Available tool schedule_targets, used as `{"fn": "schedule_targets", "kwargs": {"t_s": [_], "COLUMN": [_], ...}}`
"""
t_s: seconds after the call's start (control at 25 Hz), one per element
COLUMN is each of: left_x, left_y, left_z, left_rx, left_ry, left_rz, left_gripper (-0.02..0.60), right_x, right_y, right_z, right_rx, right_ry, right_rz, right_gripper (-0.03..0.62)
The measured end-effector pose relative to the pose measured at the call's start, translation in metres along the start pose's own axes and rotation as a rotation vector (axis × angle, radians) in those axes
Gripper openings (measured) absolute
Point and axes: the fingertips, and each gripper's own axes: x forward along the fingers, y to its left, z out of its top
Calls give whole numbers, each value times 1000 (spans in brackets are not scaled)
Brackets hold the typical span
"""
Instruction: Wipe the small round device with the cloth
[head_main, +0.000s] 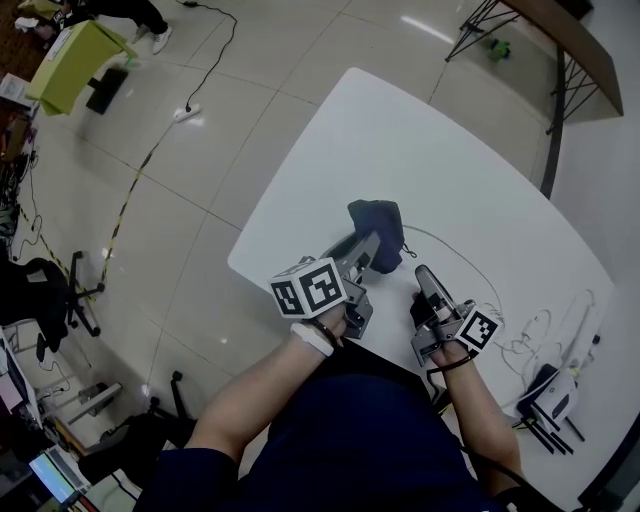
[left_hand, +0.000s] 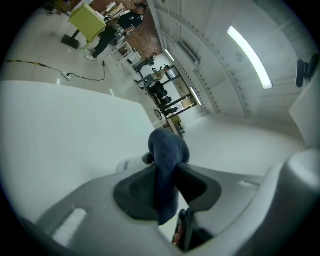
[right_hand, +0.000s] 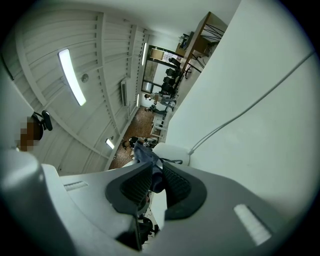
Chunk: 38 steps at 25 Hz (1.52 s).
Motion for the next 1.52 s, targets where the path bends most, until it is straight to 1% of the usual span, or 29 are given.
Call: {"fn": "schedule_targets", "kwargs": {"t_s": [0.16,0.24,0.32,0.44,0.56,0.76,0.92,1.0,1.04,1.08,1.12,1.16,1.24,1.28,1.32,1.4,1.44,1.48,1.52], "left_x": [-1,-1,-1,0,3,7,1,-5,-9,-12,-15,-18,-21,-20,-19,-12,-8,-3,1], "left_y": [18,28,42,67,87,110,107,92,80,66,50,33,-1,-16,-27,-38,-37,-34,-28], "left_z": [-10,-12,-13,-14,-18,-23,-18,-10,-5,0,6,12,18,16,10,-10,-21,-29,-35], "left_rx": [-49,-60,-77,-99,-88,-67,-45,-26,2,51,124,216,435,563,707,1039,1214,1388,1545], "left_ry": [6,1,1,20,64,124,137,130,131,137,145,155,190,215,243,304,332,353,368], "left_rz": [12,27,56,125,190,254,257,221,193,165,140,117,66,37,9,-24,-14,15,49], "left_gripper": [108,108,108,107,107,109,107,106,106,106,106,106,106,106,106,106,106,106,106], "right_x": [0,2,3,4,3,2,4,4,4,4,3,2,1,1,1,1,0,0,-1], "right_y": [-2,-1,-1,-5,-10,-14,-5,0,2,3,4,5,7,8,9,11,11,11,12], "right_z": [0,-1,-3,-6,-8,-7,-6,-3,-1,1,2,3,4,5,5,6,5,4,3], "right_rx": [11,11,12,19,29,41,35,27,23,19,15,12,8,6,4,2,4,6,8], "right_ry": [0,4,7,6,-1,-23,-46,-60,-67,-74,-80,-86,-97,-101,-107,-120,-126,-132,-137], "right_rz": [3,5,3,-7,-19,-33,-30,-26,-24,-22,-20,-19,-18,-18,-17,-16,-18,-21,-25], "right_gripper": [67,67,67,67,67,67,67,67,67,67,67,66,67,66,66,66,66,67,66]}}
